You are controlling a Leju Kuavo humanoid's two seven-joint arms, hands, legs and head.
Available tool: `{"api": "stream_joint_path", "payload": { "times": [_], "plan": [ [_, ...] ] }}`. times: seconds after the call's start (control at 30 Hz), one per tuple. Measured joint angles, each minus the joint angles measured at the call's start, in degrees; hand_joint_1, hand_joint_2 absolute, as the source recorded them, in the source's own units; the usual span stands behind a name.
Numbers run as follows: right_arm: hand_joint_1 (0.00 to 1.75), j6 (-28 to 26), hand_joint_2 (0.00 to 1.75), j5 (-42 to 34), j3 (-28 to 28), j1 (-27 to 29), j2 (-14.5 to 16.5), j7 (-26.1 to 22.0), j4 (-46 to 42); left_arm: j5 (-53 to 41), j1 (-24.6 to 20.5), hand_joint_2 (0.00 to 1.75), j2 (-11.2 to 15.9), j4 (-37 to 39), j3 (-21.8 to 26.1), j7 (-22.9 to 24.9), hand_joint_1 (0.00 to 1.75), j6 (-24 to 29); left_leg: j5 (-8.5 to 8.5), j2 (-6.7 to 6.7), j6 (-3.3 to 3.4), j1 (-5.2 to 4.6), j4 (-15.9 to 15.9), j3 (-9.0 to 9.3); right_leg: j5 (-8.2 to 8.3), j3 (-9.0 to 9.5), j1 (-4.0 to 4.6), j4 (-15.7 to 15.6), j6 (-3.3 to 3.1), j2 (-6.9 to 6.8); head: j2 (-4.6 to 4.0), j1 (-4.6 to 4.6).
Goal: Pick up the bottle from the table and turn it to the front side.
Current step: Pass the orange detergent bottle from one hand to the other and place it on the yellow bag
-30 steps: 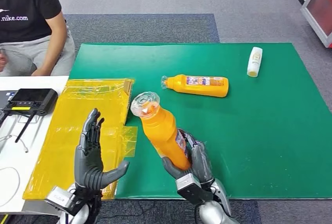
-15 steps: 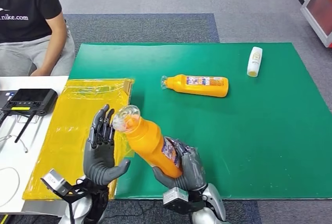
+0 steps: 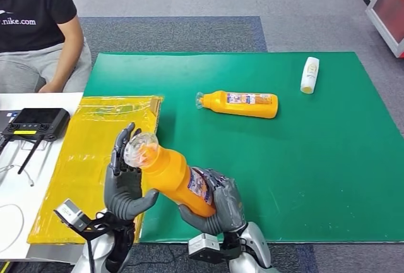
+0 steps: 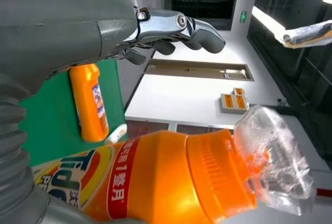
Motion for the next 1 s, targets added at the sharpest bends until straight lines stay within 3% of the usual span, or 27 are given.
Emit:
{"api": "stream_joint_path", "payload": {
  "times": [0.47,1.0],
  "plan": [
    [1.61,-0.5,1.75,-0.8,1.4,-1.2,0.0,-0.3,1.1,-1.6,-0.5,1.75,0.1,-1.2,-1.6,-0.4,0.0,-0.9,-0.01,0.0,0.0,0.0,0.0,-0.01,-0.01,-0.01,0.0,0.0,-0.01,0.0,0.0,0.0],
    [1.66,-0.4,1.75,-3.6,2.3,-1.2,0.0,-1.7,2.3,-1.9,-1.8,1.75,0.3,-1.1,-2.0,0.6,0.0,1.4,0.0,0.0,0.0,0.0,0.0,-0.01,-0.01,-0.01,0.0,0.0,-0.01,0.0,0.0,0.0]
  ]
}}
